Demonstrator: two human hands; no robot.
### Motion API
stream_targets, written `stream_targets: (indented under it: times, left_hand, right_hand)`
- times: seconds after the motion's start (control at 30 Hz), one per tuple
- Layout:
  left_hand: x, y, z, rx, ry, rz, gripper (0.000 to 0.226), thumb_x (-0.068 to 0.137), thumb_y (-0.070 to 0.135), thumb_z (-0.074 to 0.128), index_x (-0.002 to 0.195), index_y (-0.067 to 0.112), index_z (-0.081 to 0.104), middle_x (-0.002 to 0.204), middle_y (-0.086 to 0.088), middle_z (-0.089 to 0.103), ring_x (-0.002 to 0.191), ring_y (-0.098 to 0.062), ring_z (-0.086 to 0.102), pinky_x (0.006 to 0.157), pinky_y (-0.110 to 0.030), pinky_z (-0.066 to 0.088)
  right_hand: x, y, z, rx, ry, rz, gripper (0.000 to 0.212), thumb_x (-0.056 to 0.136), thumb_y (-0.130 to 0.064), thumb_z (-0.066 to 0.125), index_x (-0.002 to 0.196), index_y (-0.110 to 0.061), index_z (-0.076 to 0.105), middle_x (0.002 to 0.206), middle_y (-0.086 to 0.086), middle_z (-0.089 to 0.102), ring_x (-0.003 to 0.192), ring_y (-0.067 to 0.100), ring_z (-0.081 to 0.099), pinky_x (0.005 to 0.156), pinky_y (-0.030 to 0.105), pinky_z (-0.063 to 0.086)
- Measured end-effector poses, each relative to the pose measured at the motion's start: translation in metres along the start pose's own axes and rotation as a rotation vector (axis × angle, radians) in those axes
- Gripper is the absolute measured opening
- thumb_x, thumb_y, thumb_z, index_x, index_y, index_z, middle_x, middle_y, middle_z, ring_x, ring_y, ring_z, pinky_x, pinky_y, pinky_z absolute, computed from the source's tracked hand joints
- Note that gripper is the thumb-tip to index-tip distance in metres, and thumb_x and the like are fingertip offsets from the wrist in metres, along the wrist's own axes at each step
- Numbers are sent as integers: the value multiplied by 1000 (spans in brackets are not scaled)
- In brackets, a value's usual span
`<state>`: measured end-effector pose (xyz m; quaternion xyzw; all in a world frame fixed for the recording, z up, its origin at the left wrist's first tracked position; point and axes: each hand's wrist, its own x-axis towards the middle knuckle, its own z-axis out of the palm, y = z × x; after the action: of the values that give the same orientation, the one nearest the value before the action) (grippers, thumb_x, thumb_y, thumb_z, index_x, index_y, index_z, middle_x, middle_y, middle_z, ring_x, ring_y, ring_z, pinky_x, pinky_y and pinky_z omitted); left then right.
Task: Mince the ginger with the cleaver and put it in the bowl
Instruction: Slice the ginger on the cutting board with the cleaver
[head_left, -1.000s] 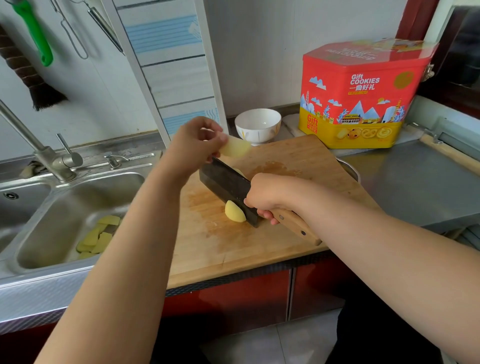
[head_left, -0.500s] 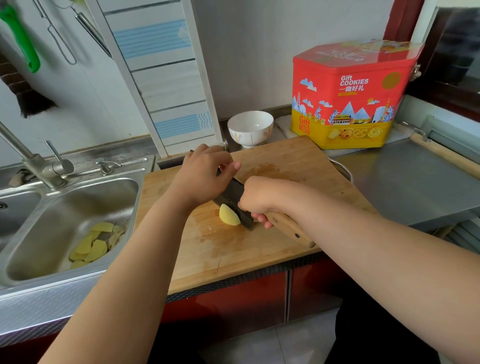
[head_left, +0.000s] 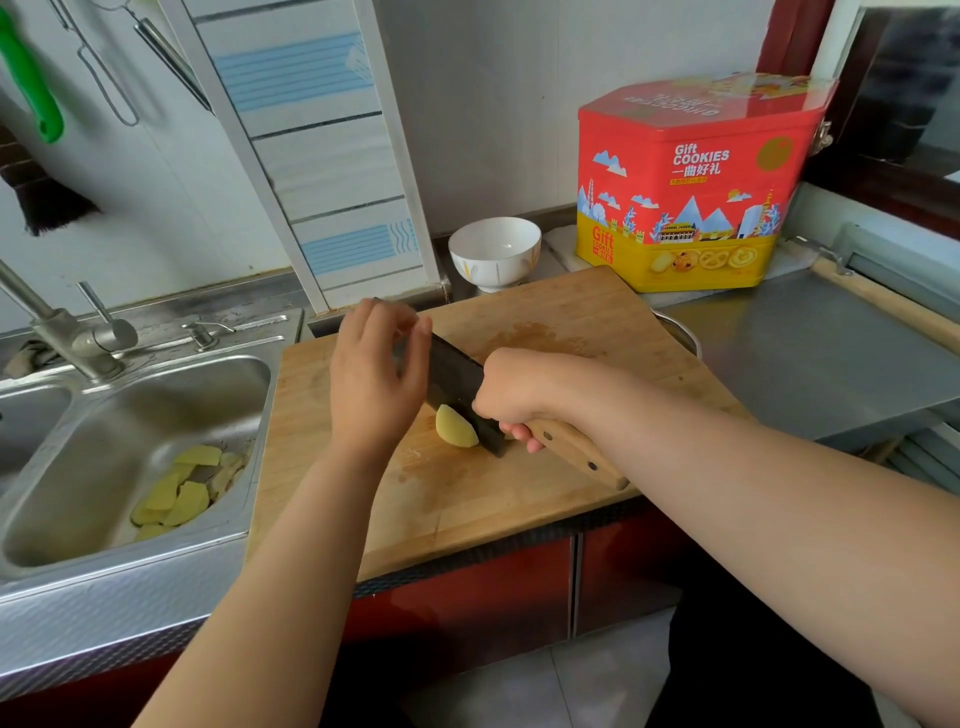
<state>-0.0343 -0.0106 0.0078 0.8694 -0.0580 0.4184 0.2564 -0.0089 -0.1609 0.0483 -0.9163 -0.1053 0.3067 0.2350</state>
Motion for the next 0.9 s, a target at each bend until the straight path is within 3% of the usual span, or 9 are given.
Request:
stream_targets:
  times: [0.07,0.2,0.37,0.47,0.6,0.9]
  left_hand:
    - [-24,-3,3,-41,9,-44,14,94,21,55,84,11,56,83,5,52,79,-11,48,70,-25,38]
    - [-58,-12,14,-70,-172,-99,7,91,17,60,87,13,59,86,5,55,79,-12,51,69,-27,43]
    - [-63,-16,15,43,-282,-14,7,86,8,66,87,11,60,90,1,56,79,-17,51,64,-26,38]
    - [-63,-15,15,76,-285,23,8,84,5,66,86,11,60,91,-2,58,78,-21,54,59,-29,39]
    - [-63,-15,13,74,-277,28,7,85,7,65,84,11,59,91,-2,58,77,-21,55,58,-29,40]
    - [-63,-14,13,67,-284,36,7,85,3,63,86,9,60,96,-4,58,82,-24,55,61,-33,44]
  right_hand:
    - [0,1,0,7,-7,-1,20,99,-12,40,102,1,55,69,14,55,48,22,50,48,29,47]
    - [2,1,1,9,-7,1,28,100,-12,42,110,5,61,80,16,58,55,23,52,50,31,49]
    - [2,5,-1,62,21,-7,19,101,-15,45,104,0,57,72,11,57,51,17,50,47,29,49]
    - [0,7,-4,106,29,-13,9,100,-15,49,99,-6,50,70,8,57,47,13,48,45,27,48]
    - [-5,5,-9,99,53,-20,17,99,-19,52,85,-11,47,69,7,58,47,14,49,45,27,48]
    - [-22,-8,-17,42,102,-34,25,101,-21,49,83,-5,55,64,8,57,44,16,48,44,26,47]
